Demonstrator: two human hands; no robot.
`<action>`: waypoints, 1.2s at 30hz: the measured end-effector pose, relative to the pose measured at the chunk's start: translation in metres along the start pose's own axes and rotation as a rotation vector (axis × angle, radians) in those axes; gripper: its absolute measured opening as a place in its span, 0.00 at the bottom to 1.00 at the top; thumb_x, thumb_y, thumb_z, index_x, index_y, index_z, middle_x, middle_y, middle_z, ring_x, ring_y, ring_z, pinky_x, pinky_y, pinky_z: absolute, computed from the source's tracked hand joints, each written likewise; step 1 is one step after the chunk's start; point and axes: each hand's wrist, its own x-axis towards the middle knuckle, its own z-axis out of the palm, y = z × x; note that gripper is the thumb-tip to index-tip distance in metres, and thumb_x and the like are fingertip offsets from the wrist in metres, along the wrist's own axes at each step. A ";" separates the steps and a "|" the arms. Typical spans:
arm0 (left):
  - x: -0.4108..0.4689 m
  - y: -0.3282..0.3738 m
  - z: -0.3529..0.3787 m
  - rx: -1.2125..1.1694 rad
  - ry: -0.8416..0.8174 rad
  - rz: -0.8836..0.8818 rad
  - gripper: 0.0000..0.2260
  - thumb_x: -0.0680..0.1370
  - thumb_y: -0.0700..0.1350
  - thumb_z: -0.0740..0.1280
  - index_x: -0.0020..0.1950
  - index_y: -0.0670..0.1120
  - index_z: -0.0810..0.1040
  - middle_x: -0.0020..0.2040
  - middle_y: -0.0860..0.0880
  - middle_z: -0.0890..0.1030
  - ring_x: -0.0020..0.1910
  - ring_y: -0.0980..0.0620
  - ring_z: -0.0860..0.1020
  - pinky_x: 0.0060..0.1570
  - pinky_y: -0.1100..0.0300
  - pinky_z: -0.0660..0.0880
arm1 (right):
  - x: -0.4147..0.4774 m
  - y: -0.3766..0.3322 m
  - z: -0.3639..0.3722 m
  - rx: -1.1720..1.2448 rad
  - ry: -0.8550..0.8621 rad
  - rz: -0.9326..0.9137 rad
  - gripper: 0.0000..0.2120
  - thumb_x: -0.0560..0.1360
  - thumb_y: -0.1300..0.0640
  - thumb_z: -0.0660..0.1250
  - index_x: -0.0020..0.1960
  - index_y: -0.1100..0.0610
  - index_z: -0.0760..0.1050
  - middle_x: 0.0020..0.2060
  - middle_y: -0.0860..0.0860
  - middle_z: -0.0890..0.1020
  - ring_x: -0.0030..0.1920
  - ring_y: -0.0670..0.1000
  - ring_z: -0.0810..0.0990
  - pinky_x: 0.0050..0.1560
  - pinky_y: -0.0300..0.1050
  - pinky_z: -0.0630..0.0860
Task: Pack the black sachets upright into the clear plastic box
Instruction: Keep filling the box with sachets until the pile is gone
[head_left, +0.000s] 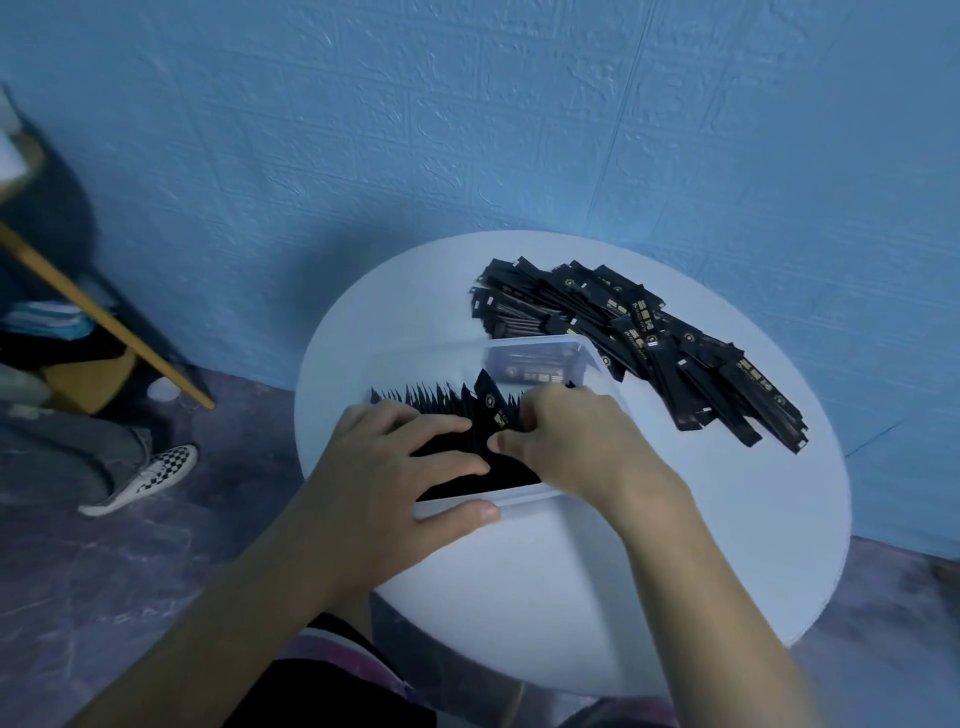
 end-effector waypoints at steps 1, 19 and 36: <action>0.000 0.001 0.000 -0.001 0.000 0.002 0.21 0.78 0.69 0.57 0.56 0.60 0.83 0.63 0.58 0.79 0.58 0.51 0.75 0.57 0.53 0.64 | 0.000 0.001 0.002 0.030 -0.033 -0.004 0.17 0.75 0.39 0.67 0.42 0.52 0.73 0.38 0.49 0.77 0.46 0.56 0.78 0.42 0.47 0.71; -0.005 0.011 0.000 -0.006 -0.012 0.046 0.22 0.77 0.69 0.58 0.61 0.59 0.80 0.64 0.60 0.79 0.56 0.53 0.74 0.56 0.58 0.61 | 0.011 0.014 0.000 0.645 -0.299 -0.101 0.29 0.80 0.57 0.68 0.77 0.54 0.61 0.39 0.57 0.82 0.35 0.50 0.83 0.38 0.41 0.81; 0.004 0.016 -0.006 0.087 -0.132 0.068 0.27 0.78 0.73 0.51 0.68 0.63 0.76 0.64 0.56 0.77 0.56 0.50 0.75 0.54 0.48 0.73 | 0.006 0.027 -0.001 0.766 -0.342 -0.130 0.25 0.81 0.67 0.64 0.77 0.58 0.63 0.45 0.58 0.80 0.44 0.55 0.86 0.48 0.42 0.83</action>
